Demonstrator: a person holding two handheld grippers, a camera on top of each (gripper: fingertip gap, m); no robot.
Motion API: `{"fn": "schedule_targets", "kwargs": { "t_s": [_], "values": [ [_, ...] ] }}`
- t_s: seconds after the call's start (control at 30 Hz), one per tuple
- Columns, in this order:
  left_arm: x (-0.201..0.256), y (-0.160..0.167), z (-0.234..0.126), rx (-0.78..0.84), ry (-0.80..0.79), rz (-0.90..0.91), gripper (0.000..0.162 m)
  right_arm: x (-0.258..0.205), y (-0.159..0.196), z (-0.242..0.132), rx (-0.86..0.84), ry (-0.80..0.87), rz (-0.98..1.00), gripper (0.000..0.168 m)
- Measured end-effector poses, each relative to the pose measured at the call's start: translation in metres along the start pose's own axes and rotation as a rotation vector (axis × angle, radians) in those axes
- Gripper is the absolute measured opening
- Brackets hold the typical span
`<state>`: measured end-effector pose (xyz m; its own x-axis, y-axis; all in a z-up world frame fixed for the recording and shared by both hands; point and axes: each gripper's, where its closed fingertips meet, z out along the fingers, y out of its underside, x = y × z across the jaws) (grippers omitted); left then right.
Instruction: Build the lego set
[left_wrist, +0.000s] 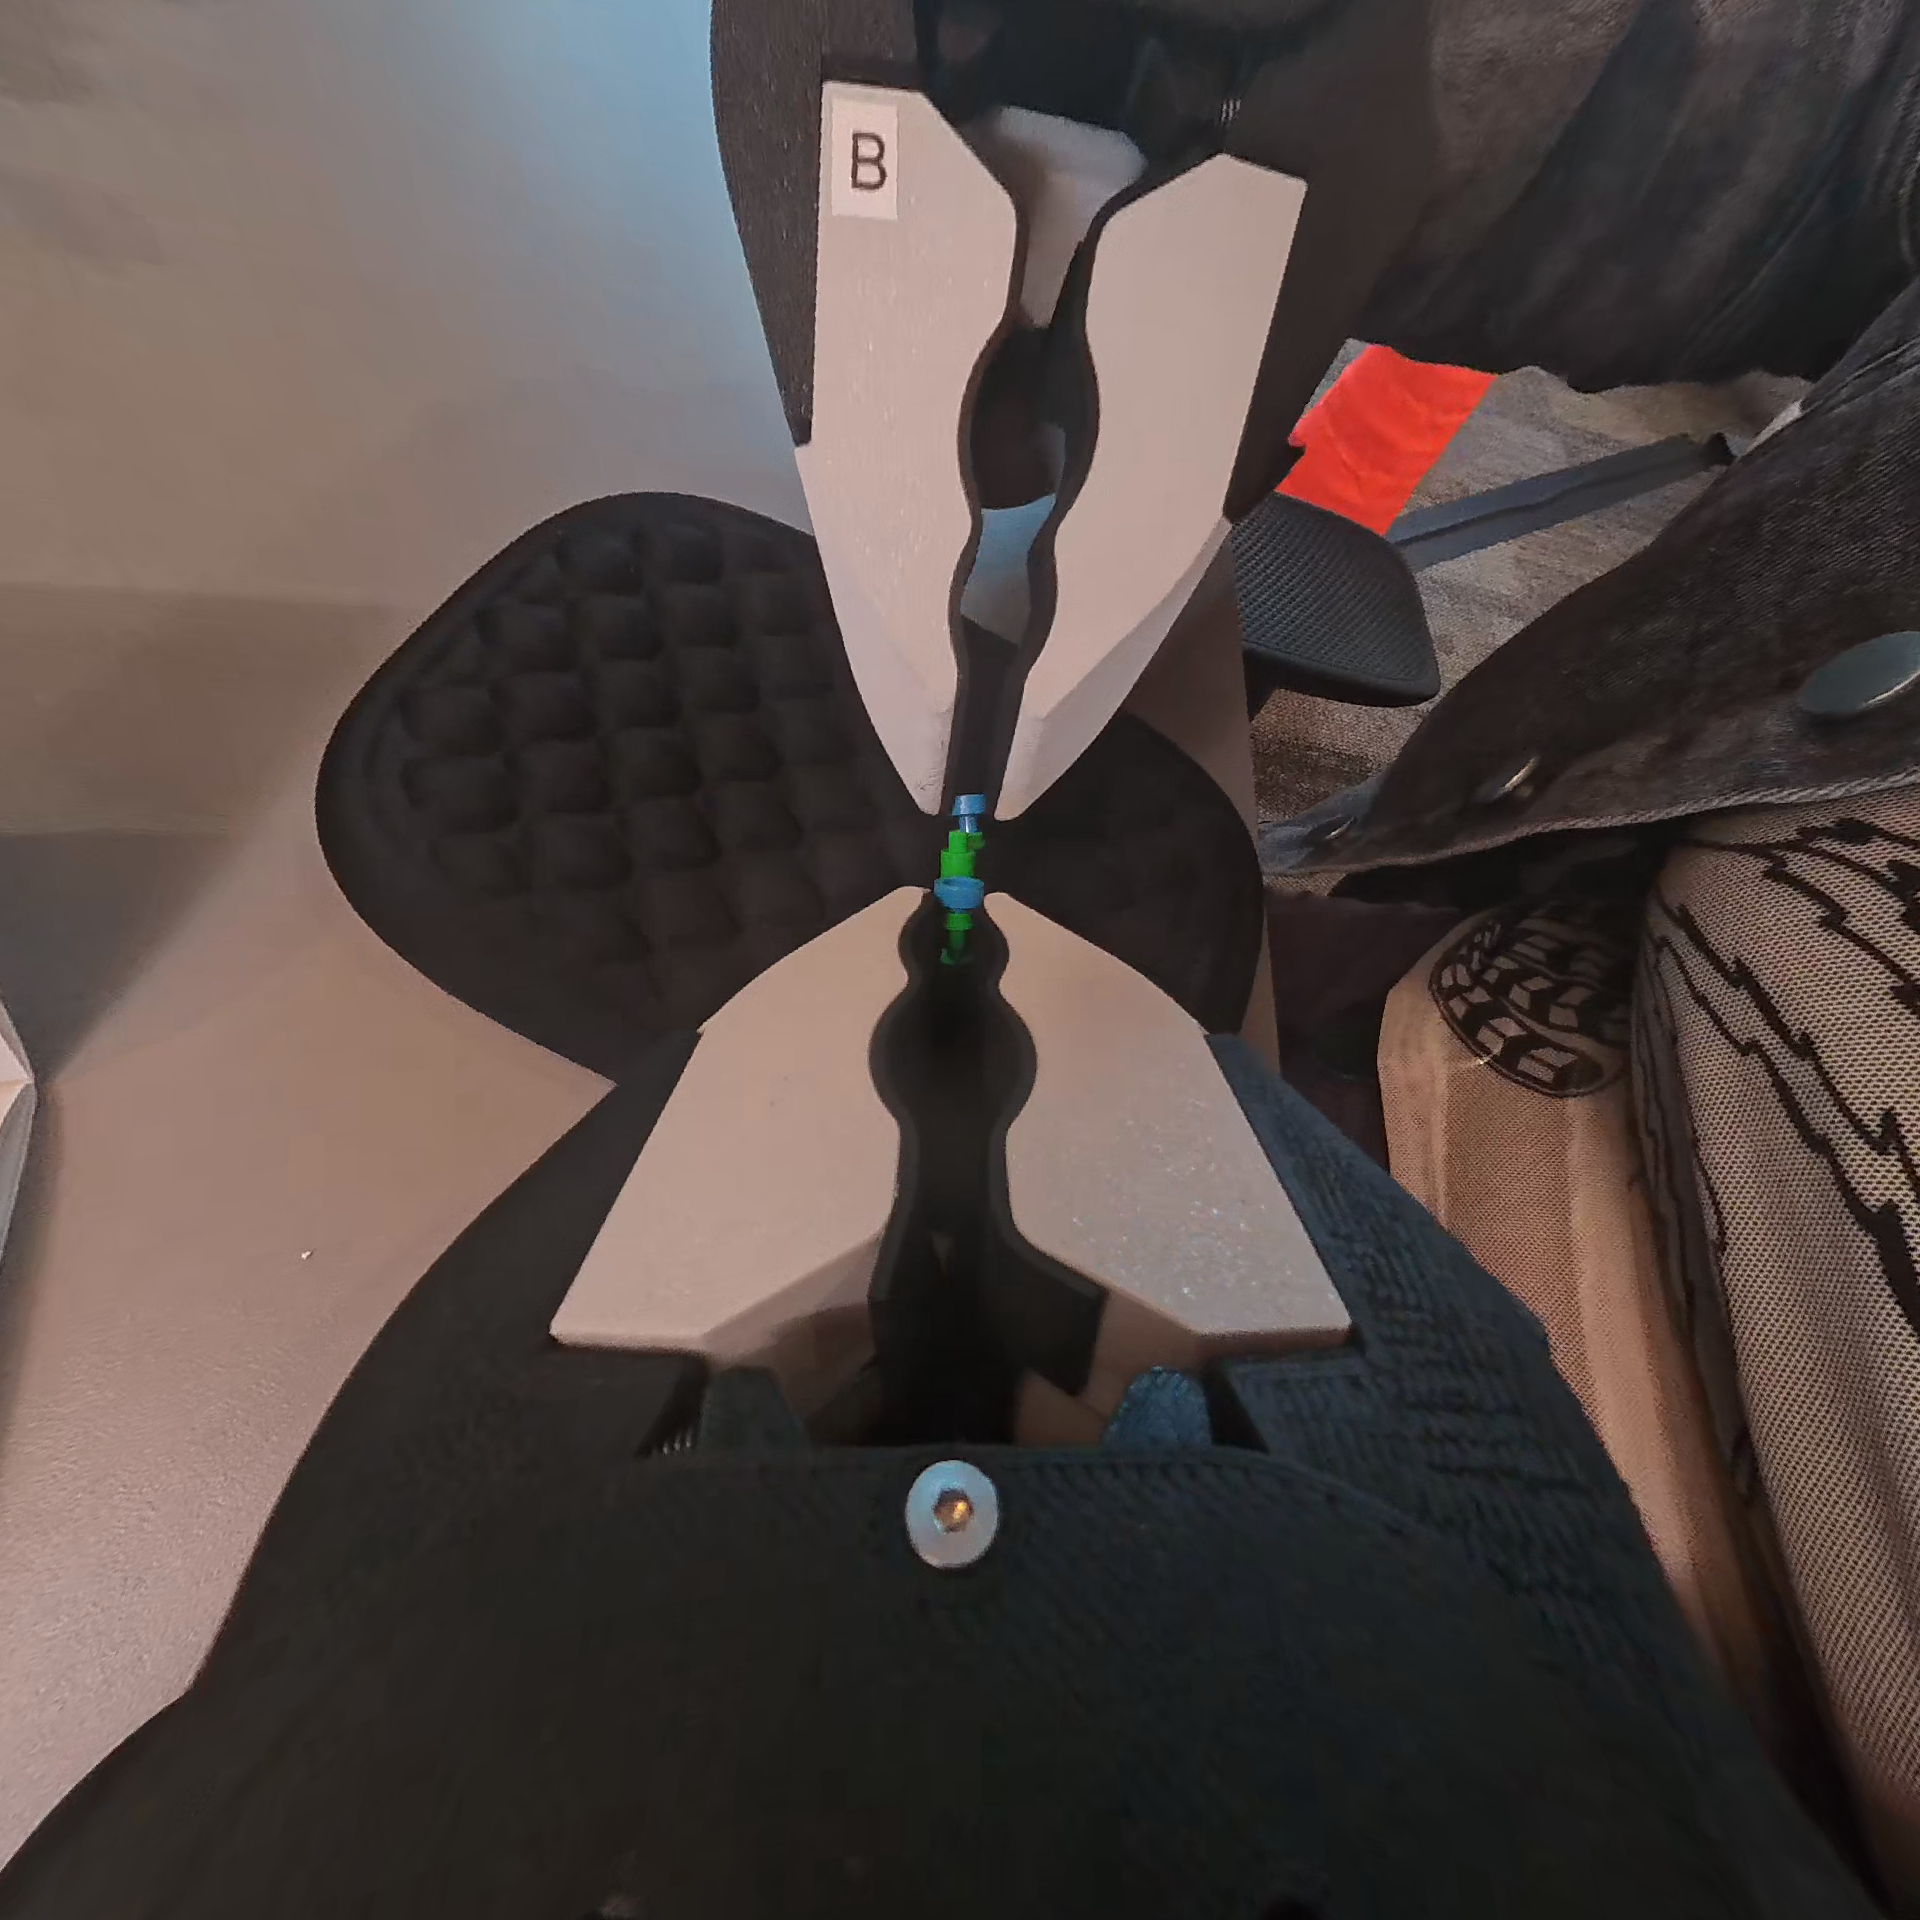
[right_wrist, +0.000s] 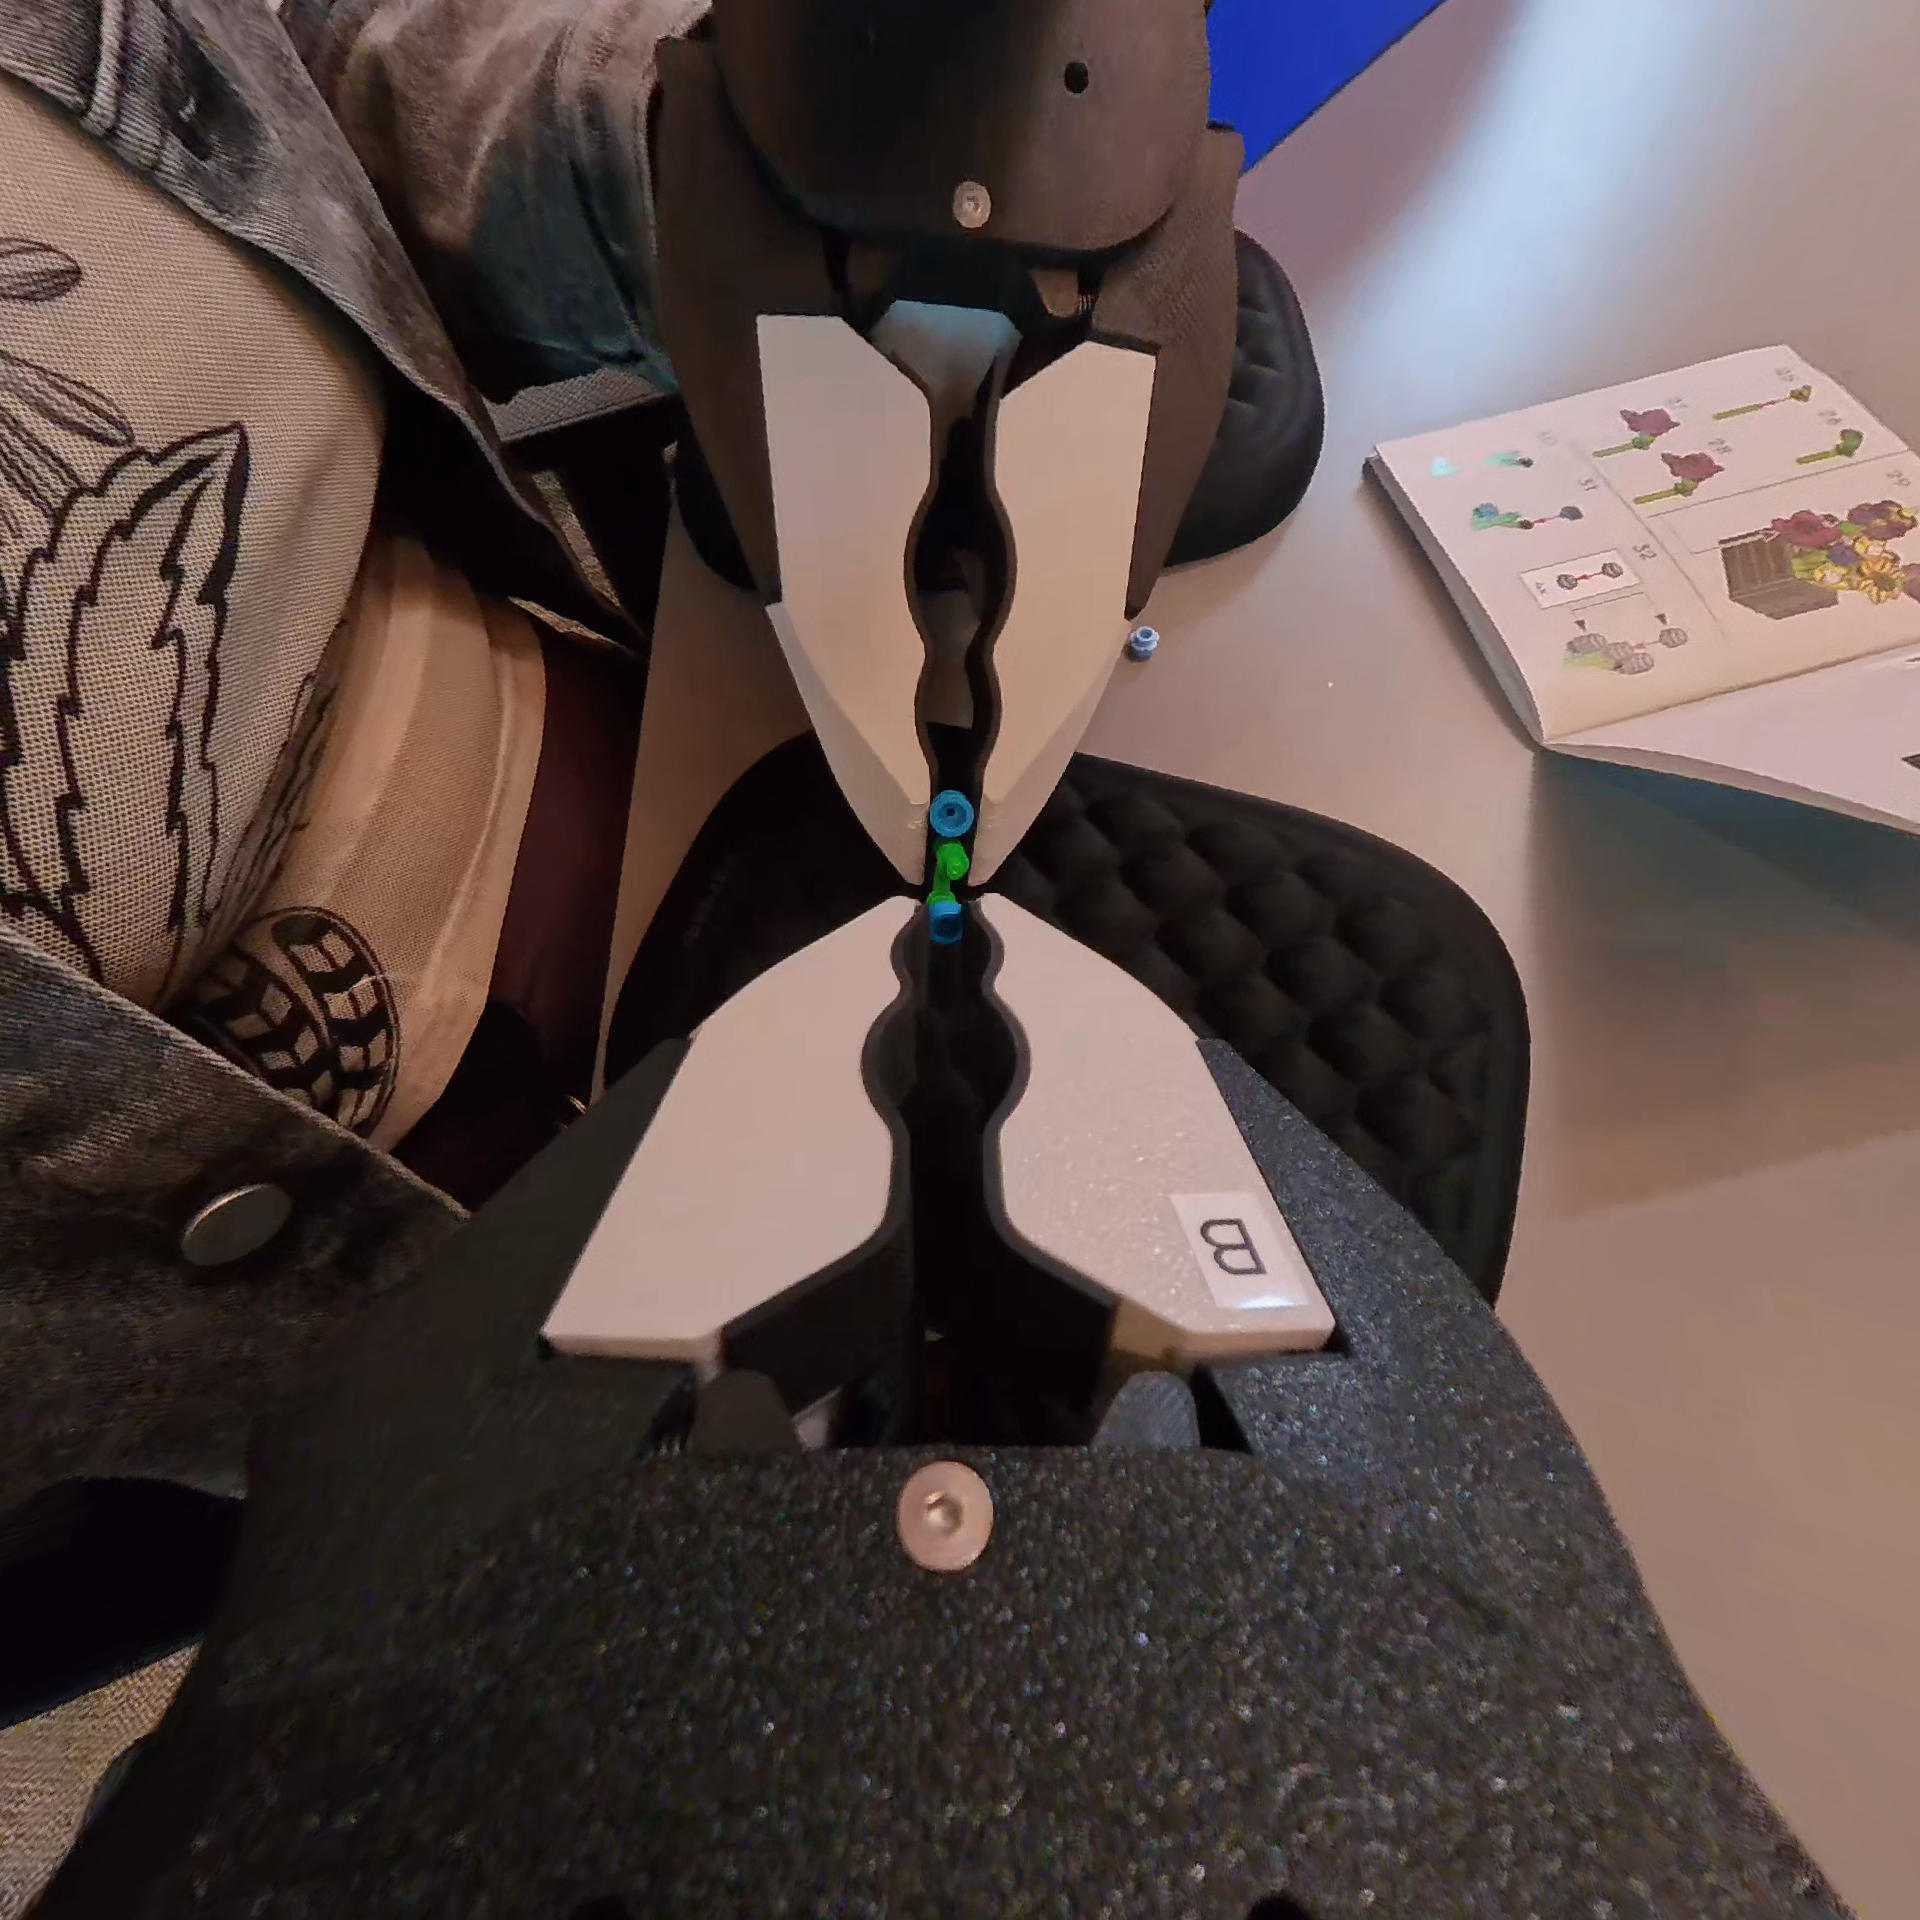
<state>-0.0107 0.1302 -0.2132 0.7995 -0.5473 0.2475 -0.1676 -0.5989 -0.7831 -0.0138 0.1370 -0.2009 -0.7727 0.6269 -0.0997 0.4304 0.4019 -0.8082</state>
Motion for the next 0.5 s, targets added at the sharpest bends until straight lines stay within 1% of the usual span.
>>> {"fn": "schedule_targets", "kwargs": {
  "t_s": [0.23, 0.4, 0.5],
  "values": [
    [-0.0028, -0.0006, -0.0002, 0.005, -0.015, -0.016, 0.005, 0.0032, -0.0012, 0.0023, -0.026, 0.044, 0.003, 0.006],
    [-0.0033, -0.0032, -0.0021, 0.029, -0.013, -0.024, 0.005, 0.004, -0.0034, 0.0017, 0.006, 0.045, 0.014, 0.006],
    [-0.0038, -0.0079, -0.0061, 0.073, -0.011, -0.031, 0.005, 0.0052, -0.0089, -0.0002, 0.045, 0.05, 0.019, 0.006]
  ]
}}
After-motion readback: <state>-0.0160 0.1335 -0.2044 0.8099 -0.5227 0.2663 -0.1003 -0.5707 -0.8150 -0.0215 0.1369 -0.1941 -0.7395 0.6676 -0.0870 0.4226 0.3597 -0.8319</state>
